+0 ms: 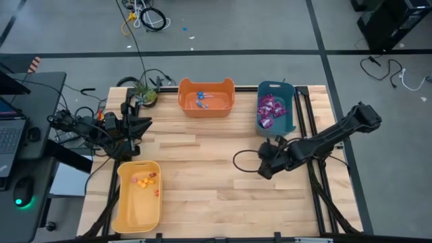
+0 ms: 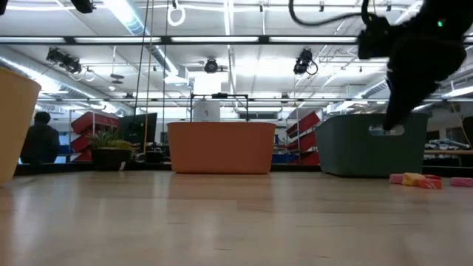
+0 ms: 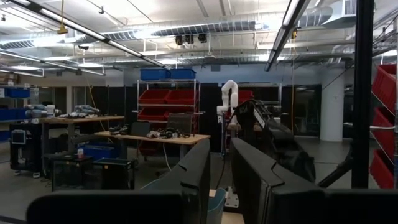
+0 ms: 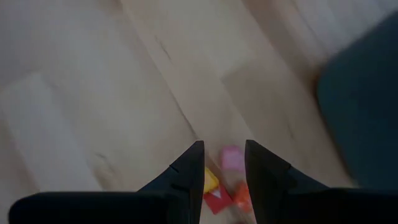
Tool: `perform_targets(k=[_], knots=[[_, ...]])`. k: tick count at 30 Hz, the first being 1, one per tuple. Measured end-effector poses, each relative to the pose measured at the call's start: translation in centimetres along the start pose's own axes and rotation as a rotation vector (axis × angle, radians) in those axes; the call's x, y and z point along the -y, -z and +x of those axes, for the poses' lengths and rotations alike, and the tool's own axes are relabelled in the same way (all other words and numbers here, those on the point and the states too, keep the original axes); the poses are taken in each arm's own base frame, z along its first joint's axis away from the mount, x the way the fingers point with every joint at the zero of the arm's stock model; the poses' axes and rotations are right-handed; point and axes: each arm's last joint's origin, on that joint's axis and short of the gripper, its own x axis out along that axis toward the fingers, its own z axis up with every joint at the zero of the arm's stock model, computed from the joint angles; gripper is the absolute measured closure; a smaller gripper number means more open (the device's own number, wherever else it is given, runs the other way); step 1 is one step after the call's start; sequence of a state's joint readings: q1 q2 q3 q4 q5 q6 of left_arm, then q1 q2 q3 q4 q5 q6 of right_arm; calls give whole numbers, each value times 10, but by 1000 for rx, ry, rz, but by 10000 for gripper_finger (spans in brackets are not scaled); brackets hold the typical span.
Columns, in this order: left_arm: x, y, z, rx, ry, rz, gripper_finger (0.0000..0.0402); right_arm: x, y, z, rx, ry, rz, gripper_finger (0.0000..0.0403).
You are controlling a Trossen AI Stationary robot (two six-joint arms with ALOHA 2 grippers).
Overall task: Sort candy
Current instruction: Put the left pink candy into the yellow bin
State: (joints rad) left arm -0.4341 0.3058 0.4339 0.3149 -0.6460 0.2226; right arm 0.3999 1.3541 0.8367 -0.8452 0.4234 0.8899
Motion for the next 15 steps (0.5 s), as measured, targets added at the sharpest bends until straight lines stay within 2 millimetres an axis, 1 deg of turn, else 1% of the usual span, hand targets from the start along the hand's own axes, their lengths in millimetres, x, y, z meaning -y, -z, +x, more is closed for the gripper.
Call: perform_targets(k=[7, 12, 15], knots=[[0, 0, 0, -1, 0, 9, 335, 10, 17, 20, -91, 20, 97, 302], [0, 0, 0, -1, 0, 10, 335, 9, 21, 28, -77, -26, 115, 300], [0, 0, 0, -1, 0, 10, 335, 11, 24, 33, -78, -23, 113, 294]])
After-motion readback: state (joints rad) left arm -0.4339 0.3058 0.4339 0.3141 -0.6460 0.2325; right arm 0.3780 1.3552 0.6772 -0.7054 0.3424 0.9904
